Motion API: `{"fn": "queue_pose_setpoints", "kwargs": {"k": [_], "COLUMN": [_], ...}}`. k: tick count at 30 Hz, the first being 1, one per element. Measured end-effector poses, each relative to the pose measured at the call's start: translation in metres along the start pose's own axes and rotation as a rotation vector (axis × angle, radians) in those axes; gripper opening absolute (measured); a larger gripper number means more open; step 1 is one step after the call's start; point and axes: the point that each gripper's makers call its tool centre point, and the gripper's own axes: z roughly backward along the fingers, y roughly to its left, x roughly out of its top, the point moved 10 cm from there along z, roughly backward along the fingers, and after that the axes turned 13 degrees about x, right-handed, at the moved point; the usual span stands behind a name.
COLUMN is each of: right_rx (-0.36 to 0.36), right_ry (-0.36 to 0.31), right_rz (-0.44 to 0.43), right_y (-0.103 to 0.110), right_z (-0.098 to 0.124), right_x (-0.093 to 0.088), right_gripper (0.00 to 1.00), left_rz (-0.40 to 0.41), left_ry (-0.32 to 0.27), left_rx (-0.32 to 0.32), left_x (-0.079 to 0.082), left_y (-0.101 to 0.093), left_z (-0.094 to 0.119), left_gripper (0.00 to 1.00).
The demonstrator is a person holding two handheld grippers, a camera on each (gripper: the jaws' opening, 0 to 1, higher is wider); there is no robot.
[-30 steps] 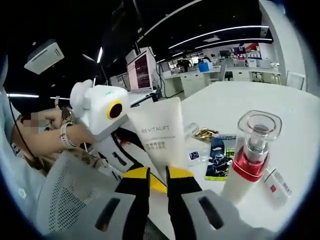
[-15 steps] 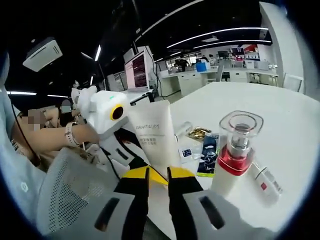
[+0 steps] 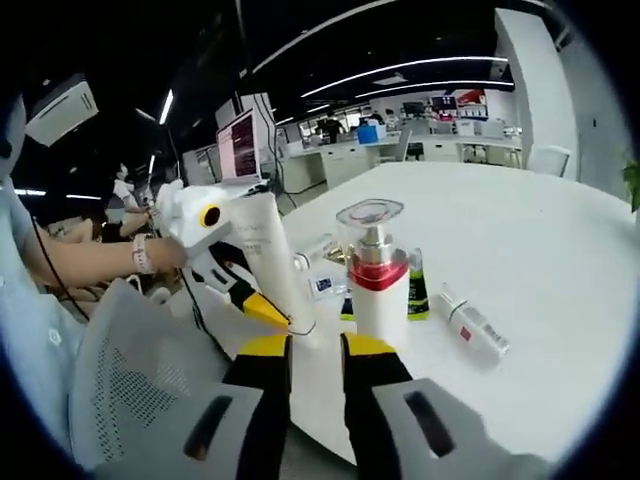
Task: Arrange the skincare products in the storage area until every visible bottle or jar stands upright without overlapping.
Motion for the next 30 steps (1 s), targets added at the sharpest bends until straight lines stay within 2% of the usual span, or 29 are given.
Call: {"fn": "queue_pose_setpoints", "kwargs": {"k": [6, 15, 20, 23, 30], "right_rx": [-0.053, -0.109, -0.134, -0.133, -0.152], "right_ry": [0.003, -0.014, -0.032, -0.05, -0.053], "right_rz": [0.007, 0.057, 0.085, 0.07, 0.064], "right_y": [-0.008, -0.013, -0.015, -0.016, -0.017], "right_z": [0.011, 0.007, 0.006, 0.006, 0.008], "right_x": [-0.003, -0.004, -0.001, -0.001, -0.002], "right_gripper": [0.27, 0.51, 0.56, 0.58, 0.56], "left_rz": [-0.004, -0.016, -0.026, -0.034, -0.026], "left_ry": [-0.005, -0.008, -0.018, -0.022, -0.042], "left_rx": [-0.012, -0.033, -0.049, -0.061, -0.074], "left_x": [0.002, 0.002, 0.003, 0.004, 0.004], "left_y": [0.001, 0.004, 0.007, 0.01, 0.013], "left_z": [-0.004, -0.007, -0.011, -0.014, -0.021], "left_gripper": [0.16, 0.16, 0.16, 0.16, 0.16]}}
